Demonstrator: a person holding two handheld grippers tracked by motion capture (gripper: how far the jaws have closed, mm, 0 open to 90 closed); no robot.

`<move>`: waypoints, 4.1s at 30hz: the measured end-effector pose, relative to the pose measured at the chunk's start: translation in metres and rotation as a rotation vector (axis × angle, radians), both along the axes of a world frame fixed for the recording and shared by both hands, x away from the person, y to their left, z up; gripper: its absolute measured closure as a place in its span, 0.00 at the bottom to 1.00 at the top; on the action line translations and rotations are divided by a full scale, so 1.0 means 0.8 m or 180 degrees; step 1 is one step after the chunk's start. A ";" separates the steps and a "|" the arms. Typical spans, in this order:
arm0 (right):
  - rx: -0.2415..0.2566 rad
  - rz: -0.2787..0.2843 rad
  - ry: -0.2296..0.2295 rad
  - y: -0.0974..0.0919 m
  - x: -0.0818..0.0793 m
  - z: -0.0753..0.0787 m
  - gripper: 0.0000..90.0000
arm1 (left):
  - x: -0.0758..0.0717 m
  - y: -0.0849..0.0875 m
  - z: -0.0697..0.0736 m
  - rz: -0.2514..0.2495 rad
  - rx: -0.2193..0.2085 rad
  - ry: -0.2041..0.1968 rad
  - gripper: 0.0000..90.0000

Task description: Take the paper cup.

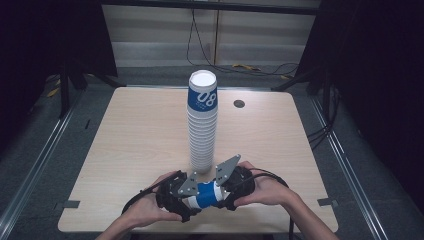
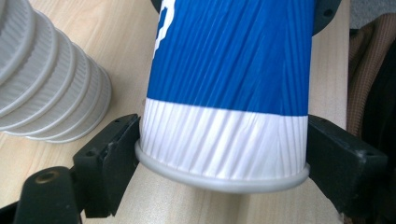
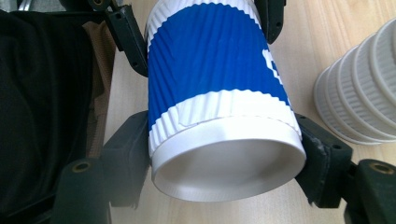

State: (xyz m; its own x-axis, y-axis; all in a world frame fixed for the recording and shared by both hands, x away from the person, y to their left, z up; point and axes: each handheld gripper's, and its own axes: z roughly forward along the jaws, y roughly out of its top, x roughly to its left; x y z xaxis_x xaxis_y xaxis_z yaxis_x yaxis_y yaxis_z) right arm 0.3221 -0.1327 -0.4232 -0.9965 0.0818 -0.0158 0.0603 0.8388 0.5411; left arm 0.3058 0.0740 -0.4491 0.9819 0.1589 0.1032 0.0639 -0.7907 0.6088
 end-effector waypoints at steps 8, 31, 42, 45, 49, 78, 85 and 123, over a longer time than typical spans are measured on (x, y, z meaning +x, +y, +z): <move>0.0013 -0.0084 -0.0026 -0.007 0.004 0.002 0.32 | 0.006 0.014 0.005 0.0047 -0.0143 0.0048 0.18; 0.0937 -0.0948 -0.0223 -0.045 -0.002 -0.026 0.31 | 0.019 0.049 0.045 0.0416 -0.1240 0.0075 0.18; 0.1658 -0.1292 -0.0470 -0.056 -0.021 -0.033 0.31 | 0.021 0.058 0.051 0.0530 -0.1515 0.0114 0.17; 0.1820 -0.1296 -0.0502 -0.055 -0.023 -0.035 0.31 | 0.021 0.058 0.052 0.0541 -0.1578 0.0149 0.17; 0.1936 -0.1305 -0.0507 -0.054 -0.023 -0.036 0.31 | 0.022 0.061 0.055 0.0581 -0.1691 0.0201 0.17; 0.2586 -0.1212 -0.0409 -0.056 -0.029 -0.037 0.31 | 0.030 0.046 0.065 0.0613 -0.1986 0.0358 0.17; 0.2695 -0.1165 -0.0427 -0.054 -0.030 -0.038 0.31 | 0.033 0.044 0.064 0.0636 -0.2047 0.0439 0.17; 0.2801 -0.0977 -0.0599 -0.051 -0.031 -0.032 0.31 | 0.044 0.023 0.054 0.0522 -0.2166 0.0886 0.07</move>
State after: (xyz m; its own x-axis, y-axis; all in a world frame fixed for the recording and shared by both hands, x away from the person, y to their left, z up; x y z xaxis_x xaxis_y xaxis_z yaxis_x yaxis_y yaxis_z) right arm 0.2974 -0.1734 -0.4485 -0.9169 0.3987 0.0183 0.0579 0.0875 0.9945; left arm 0.3414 0.0923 -0.4056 0.9156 0.2455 -0.3185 0.3714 -0.2128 0.9037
